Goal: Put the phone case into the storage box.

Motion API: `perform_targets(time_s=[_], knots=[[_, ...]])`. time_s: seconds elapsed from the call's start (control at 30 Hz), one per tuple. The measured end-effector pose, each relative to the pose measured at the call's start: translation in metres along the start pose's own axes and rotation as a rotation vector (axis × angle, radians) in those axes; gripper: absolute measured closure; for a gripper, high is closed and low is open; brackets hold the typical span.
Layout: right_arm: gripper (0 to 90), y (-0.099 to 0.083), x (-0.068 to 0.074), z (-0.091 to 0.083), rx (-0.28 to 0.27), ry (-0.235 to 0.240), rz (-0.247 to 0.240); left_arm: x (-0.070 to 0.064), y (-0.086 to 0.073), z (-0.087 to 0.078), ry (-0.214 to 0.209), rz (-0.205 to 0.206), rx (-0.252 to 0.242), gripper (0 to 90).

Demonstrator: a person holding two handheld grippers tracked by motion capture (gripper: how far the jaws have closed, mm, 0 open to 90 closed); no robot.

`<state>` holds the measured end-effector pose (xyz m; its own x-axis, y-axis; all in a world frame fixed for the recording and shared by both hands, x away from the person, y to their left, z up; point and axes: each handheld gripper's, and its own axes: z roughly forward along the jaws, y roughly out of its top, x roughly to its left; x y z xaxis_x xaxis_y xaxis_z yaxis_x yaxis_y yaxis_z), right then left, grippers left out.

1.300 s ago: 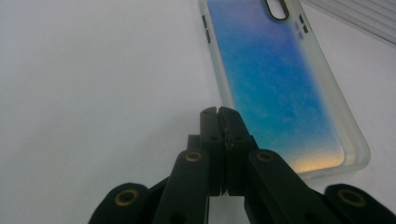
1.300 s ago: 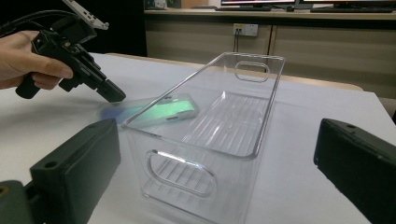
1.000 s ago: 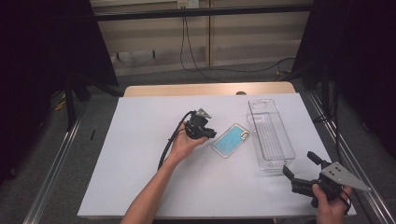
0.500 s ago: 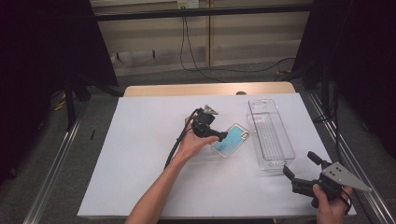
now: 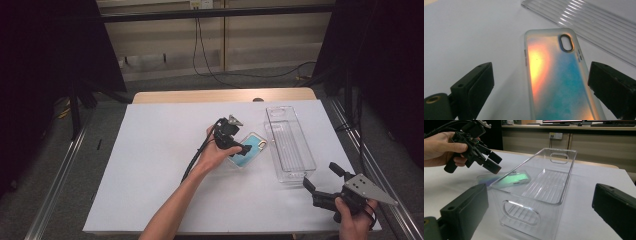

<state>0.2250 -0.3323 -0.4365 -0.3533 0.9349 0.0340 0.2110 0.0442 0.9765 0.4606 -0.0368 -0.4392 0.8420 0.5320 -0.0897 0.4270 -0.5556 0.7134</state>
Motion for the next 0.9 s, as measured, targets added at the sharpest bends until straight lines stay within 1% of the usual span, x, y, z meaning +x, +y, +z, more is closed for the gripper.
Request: perform_targets(time_s=[0.03,0.07,0.13,0.23,0.33,0.53,0.6,0.7,0.77,0.83,0.9], knots=[[0.1,0.0,0.0,0.0,0.0,0.0,0.0,-0.002,0.0,0.001,-0.001,0.005,0.013,6.7],[0.0,0.0,0.0,0.0,0.001,0.001,-0.001,-0.005,0.0,0.002,-0.004,0.001,0.013,6.7],[0.0,0.0,0.0,0.0,0.0,0.0,0.0,-0.009,0.0,0.004,-0.012,0.009,0.024,6.8],[0.0,0.0,0.0,0.0,0.001,0.001,0.0,-0.011,0.0,0.007,-0.014,0.024,0.037,6.9],[0.0,0.0,0.0,0.0,0.0,0.002,-0.001,-0.009,-0.001,0.01,-0.023,-0.003,0.031,7.1],[0.0,0.0,0.0,0.0,0.001,0.002,-0.002,-0.013,-0.003,0.017,-0.035,0.004,0.055,7.2],[0.0,0.0,0.0,0.0,0.002,0.002,-0.002,-0.016,-0.004,0.02,-0.031,0.034,0.088,7.2],[0.0,0.0,-0.001,0.0,0.001,0.002,0.0,-0.017,-0.005,0.023,-0.033,0.041,0.104,7.6],[0.0,0.0,-0.001,0.0,0.002,0.002,-0.001,-0.018,-0.005,0.023,-0.029,0.04,0.103,7.4],[0.0,0.0,0.0,0.0,0.002,0.003,0.0,-0.02,-0.005,0.024,-0.012,0.044,0.106,7.4],[0.0,0.0,0.0,0.0,0.003,0.003,0.0,-0.022,-0.005,0.024,0.002,0.056,0.116,7.5]])
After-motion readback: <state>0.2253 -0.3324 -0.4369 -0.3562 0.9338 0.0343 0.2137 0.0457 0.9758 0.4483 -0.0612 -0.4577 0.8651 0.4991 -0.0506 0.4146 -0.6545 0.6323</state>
